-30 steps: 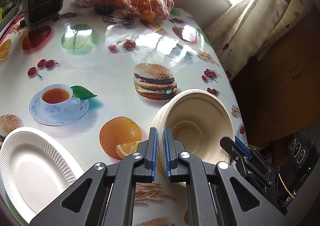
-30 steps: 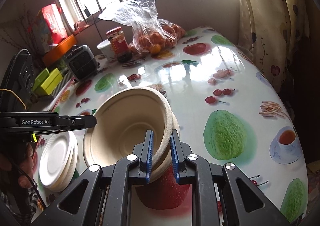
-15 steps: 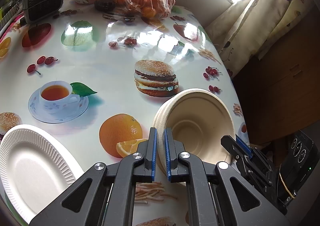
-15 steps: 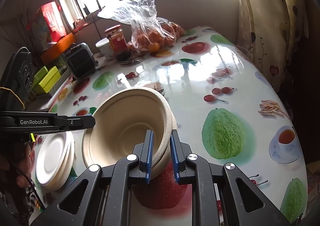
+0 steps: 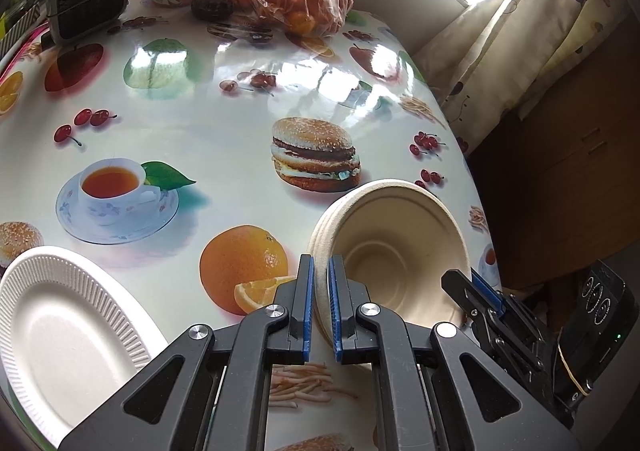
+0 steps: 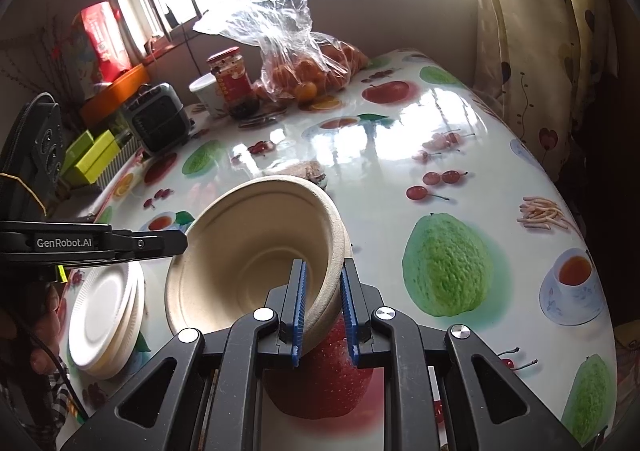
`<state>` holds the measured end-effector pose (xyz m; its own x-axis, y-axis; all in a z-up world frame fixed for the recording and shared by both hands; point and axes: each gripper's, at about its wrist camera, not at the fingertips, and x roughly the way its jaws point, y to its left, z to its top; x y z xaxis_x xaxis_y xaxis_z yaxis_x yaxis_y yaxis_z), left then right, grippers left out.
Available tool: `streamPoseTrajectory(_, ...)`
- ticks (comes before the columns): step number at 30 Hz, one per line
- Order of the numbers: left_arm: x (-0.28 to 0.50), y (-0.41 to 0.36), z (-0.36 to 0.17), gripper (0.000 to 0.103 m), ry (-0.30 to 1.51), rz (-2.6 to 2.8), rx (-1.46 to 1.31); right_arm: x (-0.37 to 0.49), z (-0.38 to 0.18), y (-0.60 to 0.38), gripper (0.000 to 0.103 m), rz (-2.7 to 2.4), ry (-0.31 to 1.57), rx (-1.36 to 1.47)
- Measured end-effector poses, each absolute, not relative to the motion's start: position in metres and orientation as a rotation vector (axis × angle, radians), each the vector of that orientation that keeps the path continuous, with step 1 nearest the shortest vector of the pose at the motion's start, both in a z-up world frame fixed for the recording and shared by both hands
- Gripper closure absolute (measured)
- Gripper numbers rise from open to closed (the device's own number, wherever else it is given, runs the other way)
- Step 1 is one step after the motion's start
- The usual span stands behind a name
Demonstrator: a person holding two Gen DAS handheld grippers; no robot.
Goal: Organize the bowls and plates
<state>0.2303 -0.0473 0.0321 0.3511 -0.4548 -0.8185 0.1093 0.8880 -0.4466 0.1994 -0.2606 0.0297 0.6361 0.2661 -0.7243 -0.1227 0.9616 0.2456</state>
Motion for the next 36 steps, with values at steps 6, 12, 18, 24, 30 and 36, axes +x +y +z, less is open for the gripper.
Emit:
streamPoseTrajectory(6,0.231,-0.048,0.03,0.096,1.161,-0.371,-0.332,0.201,0.026,-0.263,0.086,0.218,0.854,0.182)
streamPoseTrajectory(12,0.231,-0.052,0.029,0.096,1.147,-0.353,-0.295,0.203,0.025,-0.265,0.08,0.207,0.86,0.186)
streamPoseTrajectory(18,0.229,-0.053,0.029,0.096,1.132,-0.347,-0.274,0.203,0.022,-0.265,0.075,0.206,0.865,0.187)
streamPoseTrajectory(24,0.229,-0.053,0.029,0.096,1.122,-0.342,-0.263,0.204,0.02,-0.264,0.073,0.21,0.865,0.189)
streamPoseTrajectory(30,0.226,-0.056,0.031,0.093,1.103,-0.33,-0.231,0.204,0.018,-0.264,0.071,0.21,0.867,0.19)
streamPoseTrajectory(36,0.224,-0.056,0.033,0.089,1.083,-0.315,-0.205,0.204,0.017,-0.263,0.071,0.209,0.867,0.19)
